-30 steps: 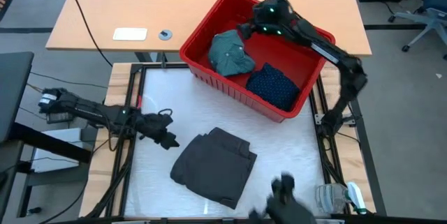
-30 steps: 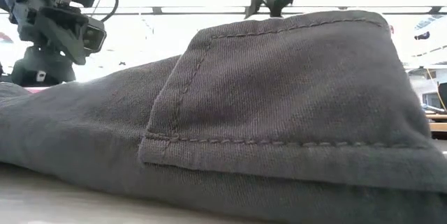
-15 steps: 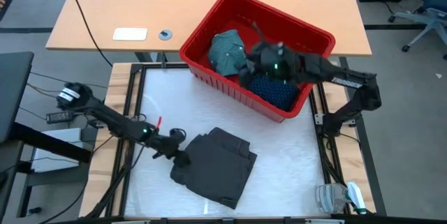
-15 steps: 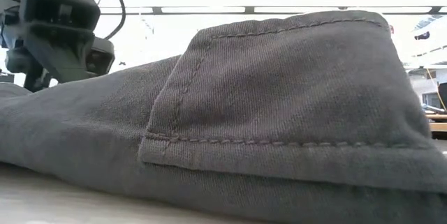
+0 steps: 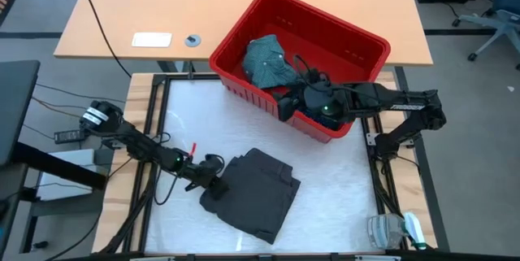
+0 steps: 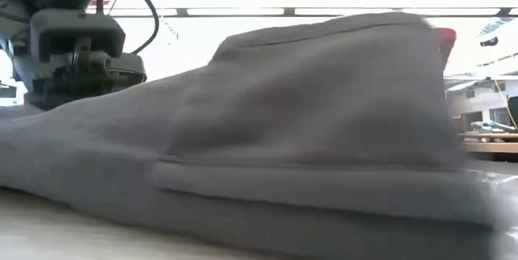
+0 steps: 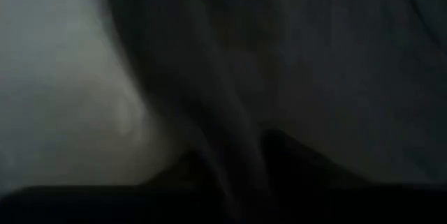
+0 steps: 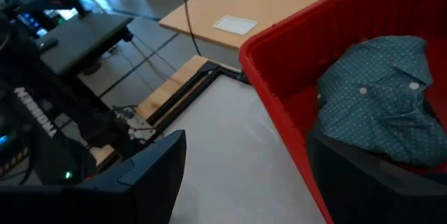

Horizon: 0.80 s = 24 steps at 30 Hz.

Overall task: Fold laundry
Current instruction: Put the black shorts into the red bin

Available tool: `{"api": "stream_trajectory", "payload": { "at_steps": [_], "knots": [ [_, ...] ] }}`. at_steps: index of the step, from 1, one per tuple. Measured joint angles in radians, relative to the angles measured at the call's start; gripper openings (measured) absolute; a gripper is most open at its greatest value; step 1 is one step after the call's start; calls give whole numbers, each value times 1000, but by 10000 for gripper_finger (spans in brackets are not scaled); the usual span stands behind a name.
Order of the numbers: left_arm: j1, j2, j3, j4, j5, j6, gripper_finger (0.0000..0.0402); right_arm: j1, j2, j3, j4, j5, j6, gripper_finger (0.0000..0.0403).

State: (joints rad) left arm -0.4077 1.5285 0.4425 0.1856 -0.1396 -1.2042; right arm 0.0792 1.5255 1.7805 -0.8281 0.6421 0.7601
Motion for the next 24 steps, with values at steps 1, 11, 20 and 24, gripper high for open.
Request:
{"api": "stream_trajectory", "payload": {
  "at_steps": [1,11,20,24],
  "knots": [
    [3,2,-3,3,-4,38,100,0,5,0,3,7,3,296],
    [46,-302,79,-389,34,404,7,-34,77,0,8,-156,-179,284],
    [127,-511,465,-971,1,1105,6,-152,164,-1,74,-612,-443,286],
    [185,-498,633,-1091,-23,1375,6,-183,204,-1,189,-838,-573,286]
  ]
}}
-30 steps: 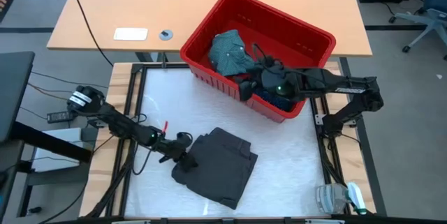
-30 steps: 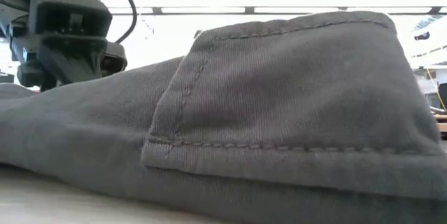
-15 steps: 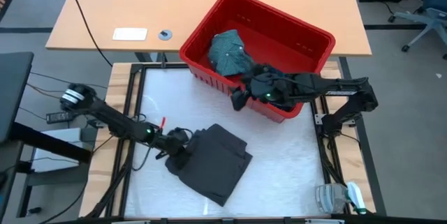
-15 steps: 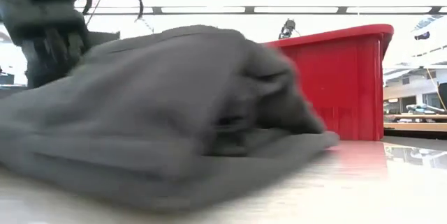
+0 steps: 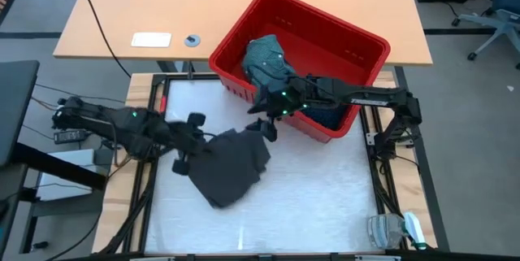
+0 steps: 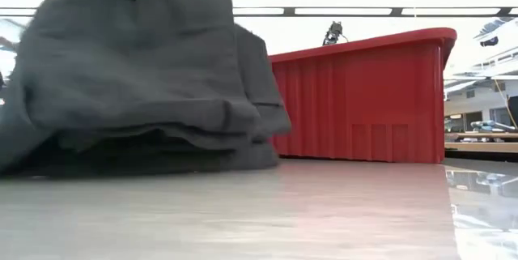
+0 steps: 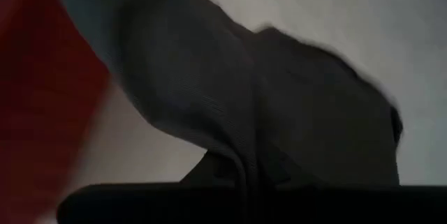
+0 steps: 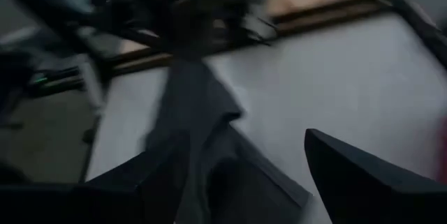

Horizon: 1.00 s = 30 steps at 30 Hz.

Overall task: Fold laundry
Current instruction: Put the black shorts into the red bin

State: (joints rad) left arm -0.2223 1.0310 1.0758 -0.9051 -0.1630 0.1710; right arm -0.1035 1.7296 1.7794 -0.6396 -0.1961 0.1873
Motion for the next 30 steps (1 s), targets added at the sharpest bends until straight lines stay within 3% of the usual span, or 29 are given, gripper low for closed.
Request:
{"api": "stream_trajectory", "payload": {
  "at_steps": [4,11,14,22,24,26,28,30],
  "knots": [
    [80,33,115,-42,-30,196,6,-30,39,0,123,-116,-78,286],
    [253,138,189,-43,-48,323,9,-57,98,1,265,-156,-217,293],
    [312,192,210,-42,-44,347,10,-69,131,1,285,-154,-237,308],
    [373,276,376,-47,-36,326,11,-97,218,0,220,-28,-181,335],
    [379,280,415,-56,-26,310,12,-103,217,1,190,-5,-143,315],
    [379,282,439,-51,-16,304,12,-113,211,3,181,-16,-113,271],
    [386,282,446,-44,-16,296,14,-126,199,3,182,-82,-96,192],
    [405,282,448,-10,-28,241,19,-139,184,1,194,-147,-103,82]
  ]
}}
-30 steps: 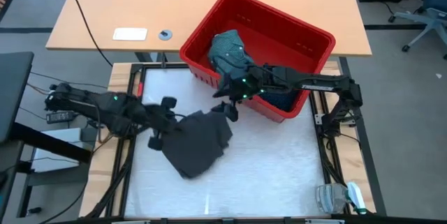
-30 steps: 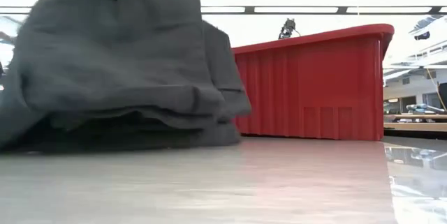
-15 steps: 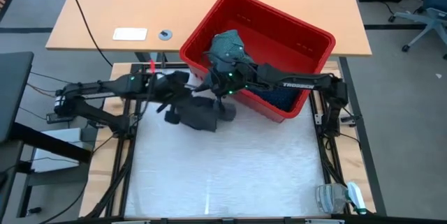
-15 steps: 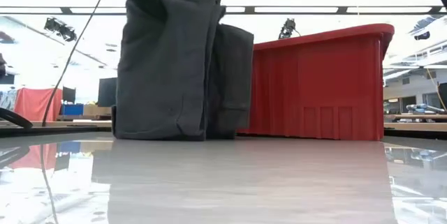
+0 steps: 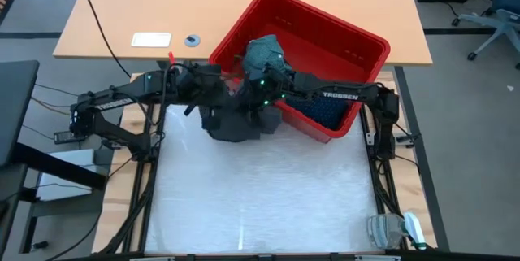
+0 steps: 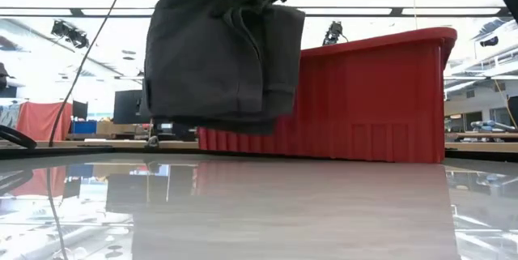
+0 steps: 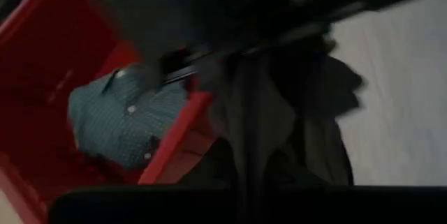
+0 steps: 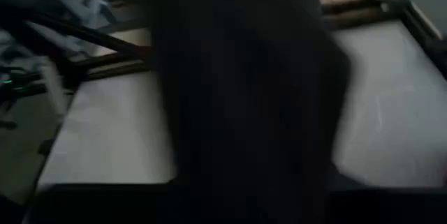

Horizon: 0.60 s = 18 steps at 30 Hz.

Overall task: Fold laundry
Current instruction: Put the black shorts into the red bin

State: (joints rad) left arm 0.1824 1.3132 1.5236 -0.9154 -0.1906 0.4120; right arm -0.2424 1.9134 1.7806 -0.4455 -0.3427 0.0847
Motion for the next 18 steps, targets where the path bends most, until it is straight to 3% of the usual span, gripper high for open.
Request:
{"api": "stream_trajectory", "payload": {
  "at_steps": [1,2,6,12,18],
  "knots": [
    [13,0,0,18,-10,-45,24,-8,-10,0,7,-31,-17,46],
    [27,0,2,36,-20,-94,31,-15,-21,-1,16,-44,-15,38],
    [96,-21,19,64,-51,-213,68,-77,-82,-2,28,-11,73,38],
    [182,-53,47,178,-61,-300,111,-232,-200,-2,74,116,67,38],
    [194,-14,45,286,-7,-318,116,-389,-200,-3,93,-51,126,38]
  ]
}}
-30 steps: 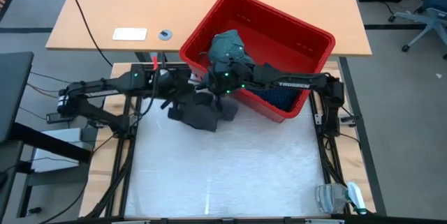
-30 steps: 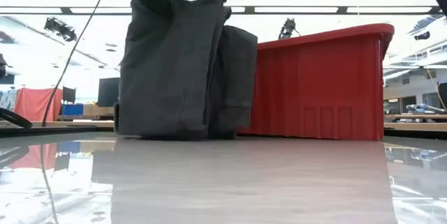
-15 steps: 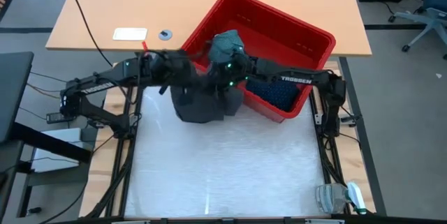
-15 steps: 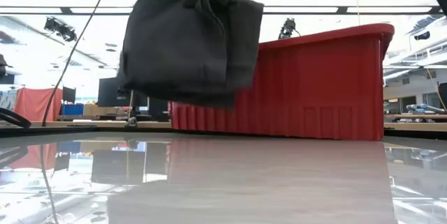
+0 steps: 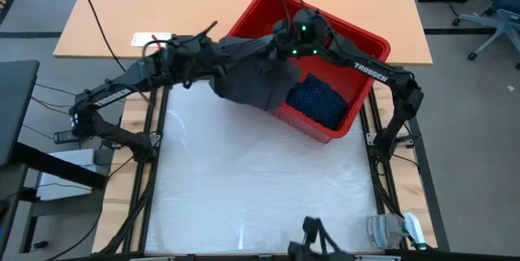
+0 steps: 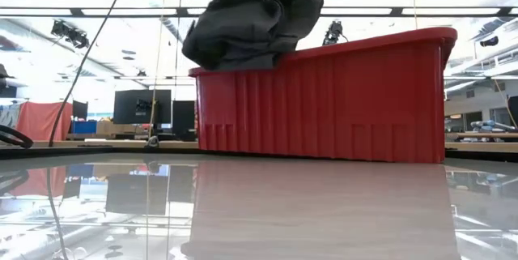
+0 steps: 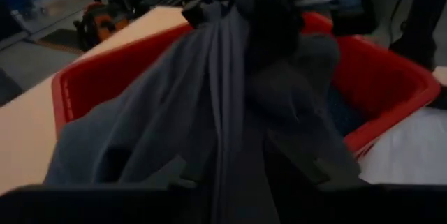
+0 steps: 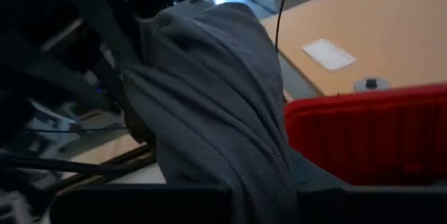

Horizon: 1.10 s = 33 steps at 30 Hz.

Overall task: Fold laundry
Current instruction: Put the black shorts into the red bin

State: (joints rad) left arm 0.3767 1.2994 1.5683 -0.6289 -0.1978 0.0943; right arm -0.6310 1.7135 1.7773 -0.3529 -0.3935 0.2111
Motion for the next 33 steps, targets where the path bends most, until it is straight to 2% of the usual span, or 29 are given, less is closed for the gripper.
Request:
{"api": "stream_trajectory", "payload": {
  "at_steps": [2,7,10,12,14,16,18,20,22,23,26,29,33],
  "knots": [
    [0,26,-1,-6,-6,-14,116,-21,6,0,-14,-7,1,38],
    [6,92,3,22,-24,-74,117,-34,7,-1,96,136,-94,38],
    [7,97,-4,138,-27,-73,117,-37,5,-1,127,229,-240,38],
    [5,88,-7,318,-25,-29,117,-51,-22,0,82,164,-275,38],
    [18,81,-6,519,-10,32,117,-47,-49,6,17,64,-230,38],
    [48,74,-4,604,-3,30,117,-36,-39,15,-25,-29,-214,38],
    [88,71,-3,599,6,-5,118,-16,-19,6,-128,-28,-232,38],
    [130,72,-3,557,54,-67,126,-9,-2,-1,-199,38,-255,38],
    [158,73,-3,473,130,-113,144,-10,-9,-1,-238,95,-275,38],
    [171,70,-3,421,163,-128,156,-23,-19,2,-252,90,-277,38],
    [189,63,-5,308,183,-132,204,-64,-34,5,-258,8,-260,38],
    [198,42,-5,246,128,-135,253,-98,-39,3,-273,-50,-207,38],
    [193,-3,-3,220,73,-160,283,-140,-63,4,-282,-116,-131,38]
  ]
}}
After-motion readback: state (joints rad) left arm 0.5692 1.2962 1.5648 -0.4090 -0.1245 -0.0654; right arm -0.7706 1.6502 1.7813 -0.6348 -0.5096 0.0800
